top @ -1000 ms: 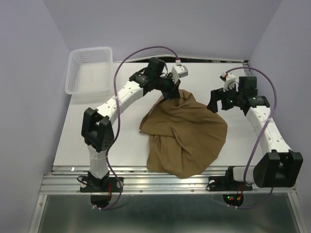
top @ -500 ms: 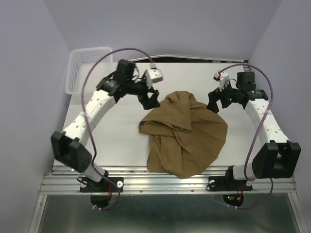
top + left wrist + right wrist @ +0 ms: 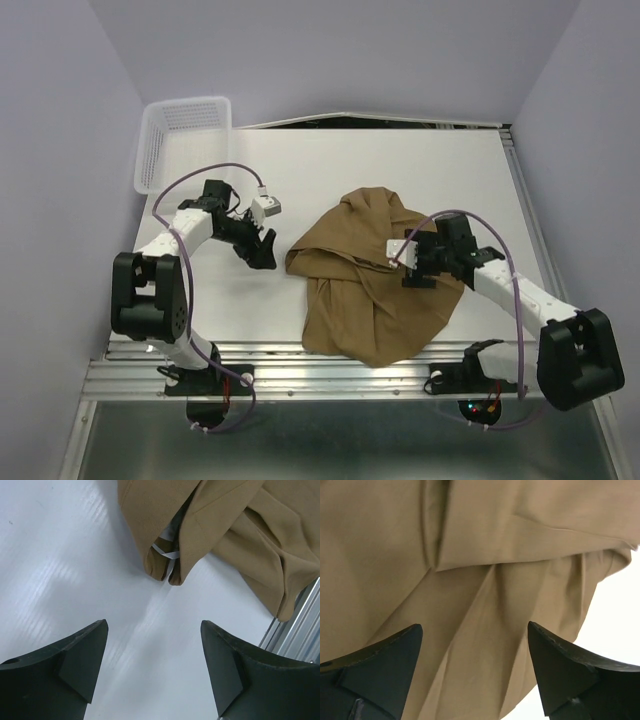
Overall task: Fold and stack the skirts
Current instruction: Flatten the skirt out
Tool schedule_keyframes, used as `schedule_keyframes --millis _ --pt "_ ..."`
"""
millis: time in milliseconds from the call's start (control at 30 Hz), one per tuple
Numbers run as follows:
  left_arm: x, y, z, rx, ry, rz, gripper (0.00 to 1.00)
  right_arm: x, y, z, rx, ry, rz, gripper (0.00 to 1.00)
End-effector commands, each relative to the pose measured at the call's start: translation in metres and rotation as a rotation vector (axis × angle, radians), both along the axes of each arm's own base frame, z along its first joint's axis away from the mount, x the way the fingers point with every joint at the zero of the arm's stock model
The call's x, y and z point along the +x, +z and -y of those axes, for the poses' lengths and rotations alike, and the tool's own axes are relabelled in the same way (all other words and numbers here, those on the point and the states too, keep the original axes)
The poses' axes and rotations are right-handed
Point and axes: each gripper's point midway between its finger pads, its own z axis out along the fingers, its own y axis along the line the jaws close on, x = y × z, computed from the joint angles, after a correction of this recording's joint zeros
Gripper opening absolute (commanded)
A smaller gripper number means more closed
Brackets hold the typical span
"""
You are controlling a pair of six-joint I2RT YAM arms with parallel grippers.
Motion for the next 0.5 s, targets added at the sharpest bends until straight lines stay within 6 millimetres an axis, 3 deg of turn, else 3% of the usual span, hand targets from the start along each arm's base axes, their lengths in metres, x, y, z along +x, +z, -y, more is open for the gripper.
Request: schedule_keyframes --millis 0,167,233,467 --pt "0.009 0.025 0.010 -0.115 0.033 0.042 0.86 0.032 0.032 -0.015 -0.030 0.208 0.407 0.89" --pt "0.018 0.022 0.008 -0.109 0.086 0.050 0.86 0.019 0.027 -0.034 0.003 0.339 0.454 0.81" --pt "0.021 0.021 0.008 -0.106 0.097 0.048 0.86 0.022 0.029 -0.039 0.019 0.350 0.508 0.80" --pt "0.026 0.016 0.004 -0.096 0.129 0.041 0.86 0.020 0.028 -0.057 0.052 0.419 0.535 0.80"
